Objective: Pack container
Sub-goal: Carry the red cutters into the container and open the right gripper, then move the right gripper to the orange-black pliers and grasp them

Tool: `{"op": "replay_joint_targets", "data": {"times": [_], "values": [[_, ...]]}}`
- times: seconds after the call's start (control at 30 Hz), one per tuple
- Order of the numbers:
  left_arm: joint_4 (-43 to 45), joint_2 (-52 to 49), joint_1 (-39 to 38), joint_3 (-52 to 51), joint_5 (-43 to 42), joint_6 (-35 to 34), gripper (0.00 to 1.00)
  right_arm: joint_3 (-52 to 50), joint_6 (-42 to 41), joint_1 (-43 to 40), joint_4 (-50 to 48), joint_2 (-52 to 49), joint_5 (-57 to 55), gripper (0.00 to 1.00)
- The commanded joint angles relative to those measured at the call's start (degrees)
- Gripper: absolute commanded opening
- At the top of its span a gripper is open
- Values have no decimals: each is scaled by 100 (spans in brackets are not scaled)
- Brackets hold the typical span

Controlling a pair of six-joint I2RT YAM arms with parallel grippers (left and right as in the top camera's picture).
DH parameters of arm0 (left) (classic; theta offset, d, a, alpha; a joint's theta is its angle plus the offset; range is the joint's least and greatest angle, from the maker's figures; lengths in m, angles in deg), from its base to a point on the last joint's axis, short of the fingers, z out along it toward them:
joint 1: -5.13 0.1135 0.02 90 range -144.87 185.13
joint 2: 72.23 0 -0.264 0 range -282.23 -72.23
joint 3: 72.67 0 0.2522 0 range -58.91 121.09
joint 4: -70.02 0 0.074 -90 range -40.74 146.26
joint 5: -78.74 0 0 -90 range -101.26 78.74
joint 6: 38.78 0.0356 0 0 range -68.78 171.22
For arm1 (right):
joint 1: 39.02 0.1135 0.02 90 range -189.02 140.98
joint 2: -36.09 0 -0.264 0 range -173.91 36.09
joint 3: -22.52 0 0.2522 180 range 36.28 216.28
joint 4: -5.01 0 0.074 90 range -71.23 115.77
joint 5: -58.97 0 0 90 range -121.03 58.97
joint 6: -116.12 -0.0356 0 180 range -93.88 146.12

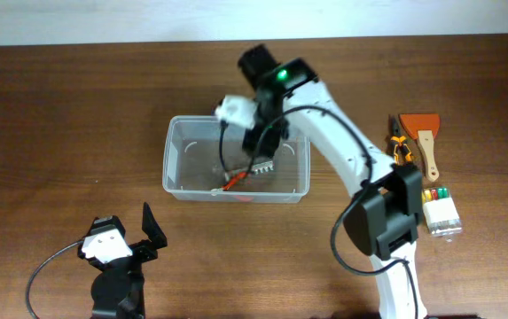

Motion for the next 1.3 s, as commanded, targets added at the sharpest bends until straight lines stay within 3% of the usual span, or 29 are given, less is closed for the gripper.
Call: {"op": "replay_joint_targets", "data": {"times": [0.0, 0.13, 0.3, 0.4, 0.5, 0.63, 0.8, 0.9, 1.27], "values": [[-9, 24, -17, -17, 20, 50, 99, 577, -1272, -608, 284, 490, -1322, 87], [-9, 24, -17, -17, 20, 50, 99, 951, -2017, -1397, 931, 586, -1375, 87], [-9, 24, -17, -17, 20, 50, 99, 909, -2186, -2391, 1554, 566, -1222, 86], [-9, 24, -17, -17, 20, 50, 99, 841, -2186, -2898, 1565, 560, -872, 80], [-9, 24, -17, -17, 20, 50, 99, 691, -2227, -3309, 1539, 551, -748, 67], [-9, 24, -17, -17, 20, 50, 99, 267, -2385, -3696, 1375, 549, -334, 66], [-9, 24, -17, -17, 20, 50, 99, -472, -2461, -3866, 1121, 549, -94, 64], [-9, 24, -17, -17, 20, 50, 99, -1019, -2463, -3864, 765, 549, -94, 58], [-9, 24, -17, -17, 20, 50, 99, -2728, -2524, -3864, -468, 549, -61, 48]]}}
